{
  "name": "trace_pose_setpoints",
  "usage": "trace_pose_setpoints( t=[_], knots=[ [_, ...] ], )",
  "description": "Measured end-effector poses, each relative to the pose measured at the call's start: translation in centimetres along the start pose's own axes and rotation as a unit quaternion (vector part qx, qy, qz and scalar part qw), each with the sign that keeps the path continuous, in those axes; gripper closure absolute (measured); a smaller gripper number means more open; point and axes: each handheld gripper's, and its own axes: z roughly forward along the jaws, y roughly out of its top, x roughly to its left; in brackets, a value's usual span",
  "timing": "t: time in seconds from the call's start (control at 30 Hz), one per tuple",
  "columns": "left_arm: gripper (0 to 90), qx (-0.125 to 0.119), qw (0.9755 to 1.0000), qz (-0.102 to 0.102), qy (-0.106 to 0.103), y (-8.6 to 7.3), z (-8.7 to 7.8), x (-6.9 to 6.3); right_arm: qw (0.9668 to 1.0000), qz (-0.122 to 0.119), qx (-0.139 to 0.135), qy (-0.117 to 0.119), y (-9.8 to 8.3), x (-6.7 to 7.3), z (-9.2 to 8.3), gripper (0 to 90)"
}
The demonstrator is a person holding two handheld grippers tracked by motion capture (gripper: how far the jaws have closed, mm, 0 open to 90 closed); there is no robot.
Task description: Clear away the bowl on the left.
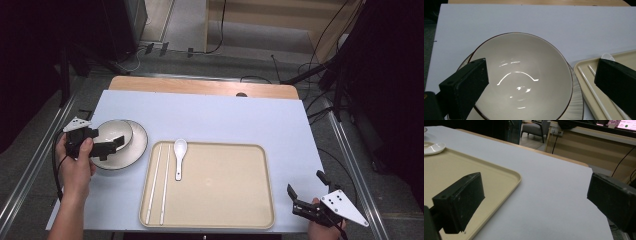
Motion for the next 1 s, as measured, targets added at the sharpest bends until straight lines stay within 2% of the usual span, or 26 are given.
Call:
trace_pose_setpoints(
  t=[0.23, 0.33, 0.43, 0.63, 0.7, 0.77, 0.9, 0.93, 1.0],
  knots=[
    [0.0, 0.006, 0.9999, -0.014, 0.007, -0.4, 0.5, 0.8, 1.0, 0.002, 0.0, 0.001, 0.0, 0.0, 0.1, 1.4],
    [0.0, 0.001, 0.9997, -0.022, 0.013, -0.4, 0.5, 0.8, 1.0, 0.002, 0.0, 0.001, 0.0, 0.0, 0.1, 1.4],
    [5.8, -0.001, 0.9992, -0.034, 0.022, -0.3, 0.5, 0.8, 1.0, 0.003, 0.001, 0.001, 0.0, 0.0, 0.1, 1.4],
    [6.4, -0.016, 0.998, -0.049, 0.037, -0.2, 0.0, 1.3, 1.0, 0.005, -0.002, -0.001, -0.1, -0.1, 0.0, 1.4],
    [8.1, -0.016, 0.9969, -0.058, 0.051, -0.2, 0.0, 1.6, 1.0, 0.004, -0.001, -0.001, -0.1, -0.1, 0.0, 1.4],
    [13.8, -0.01, 0.9953, -0.065, 0.071, -0.3, 0.1, 1.9, 1.0, 0.002, 0.001, 0.001, -0.1, -0.1, 0.1, 1.4],
    [17.1, -0.004, 0.9929, -0.077, 0.091, -0.5, 0.4, 2.4, 1.0, 0.001, 0.002, 0.002, 0.0, 0.0, 0.1, 1.4],
    [18.6, 0.003, 0.9917, -0.078, 0.102, -0.6, 0.7, 2.5, 1.0, 0.002, 0.002, 0.002, 0.0, 0.0, 0.1, 1.4],
    [24.6, 0.015, 0.991, -0.079, 0.107, -0.8, 1.0, 2.6, 1.0, 0.003, 0.001, 0.002, -0.1, 0.0, 0.1, 1.4]
  ],
)
